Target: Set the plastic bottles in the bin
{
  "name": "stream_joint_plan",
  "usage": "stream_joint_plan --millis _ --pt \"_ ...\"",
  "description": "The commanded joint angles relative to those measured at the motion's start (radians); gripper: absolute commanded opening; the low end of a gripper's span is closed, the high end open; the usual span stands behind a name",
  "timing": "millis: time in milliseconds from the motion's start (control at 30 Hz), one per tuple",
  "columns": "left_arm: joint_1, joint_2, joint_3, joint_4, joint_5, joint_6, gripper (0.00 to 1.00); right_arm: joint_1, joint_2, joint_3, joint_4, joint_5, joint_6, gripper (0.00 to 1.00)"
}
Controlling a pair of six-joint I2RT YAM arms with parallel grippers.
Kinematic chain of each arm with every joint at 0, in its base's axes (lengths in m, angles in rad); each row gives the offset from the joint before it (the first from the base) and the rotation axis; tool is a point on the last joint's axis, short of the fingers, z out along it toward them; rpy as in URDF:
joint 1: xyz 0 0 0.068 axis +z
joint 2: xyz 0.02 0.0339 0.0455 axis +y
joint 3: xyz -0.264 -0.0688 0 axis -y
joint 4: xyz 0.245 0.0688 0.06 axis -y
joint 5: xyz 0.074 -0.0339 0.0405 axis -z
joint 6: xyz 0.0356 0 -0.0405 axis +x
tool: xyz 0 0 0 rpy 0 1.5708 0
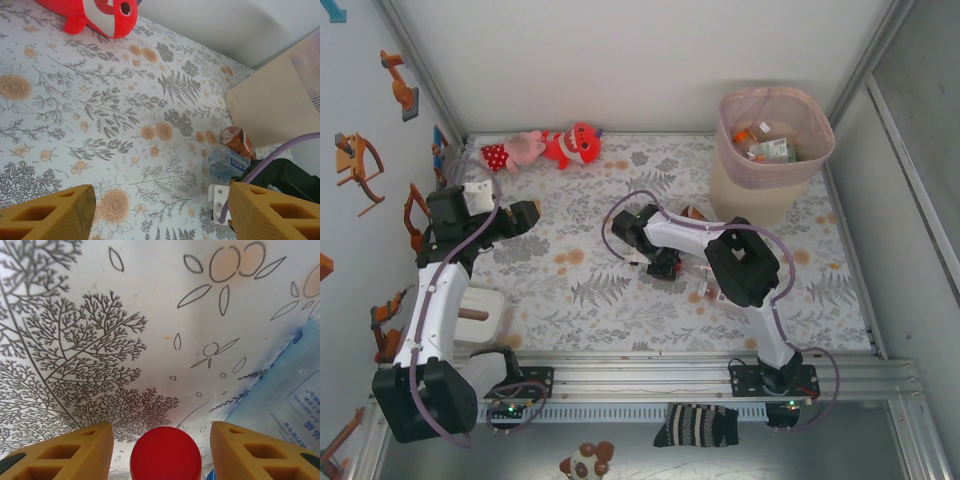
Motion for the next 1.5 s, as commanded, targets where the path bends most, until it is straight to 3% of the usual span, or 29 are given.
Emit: stream_joint_plan --millis 0,700,1100,1333,1467 --pt "0.008 -0.005 -0.013 0.019 0.037 0.017 0.70 0.000 0.018 -0.015 -0.011 0.037 -0.019 0.51" --pt "0.015 -0.011 -0.019 0.023 0.045 0.014 0.69 -0.001 -0.070 0.038 -0.084 0.016 0.019 0.22" --pt "0.020 -0.015 -0.022 0.026 0.044 0.016 0.69 -0.028 -0.389 0.122 -0.119 -0.185 0.149 0.20" --pt "0.021 -0.010 -0.020 0.030 0.048 0.015 0.68 -0.115 -0.562 0.264 -0.074 -0.276 0.242 0.15" --pt "0.021 -0.017 -0.022 0.031 0.047 0.015 0.68 -0.216 -0.627 0.364 -0.024 -0.348 0.289 0.10"
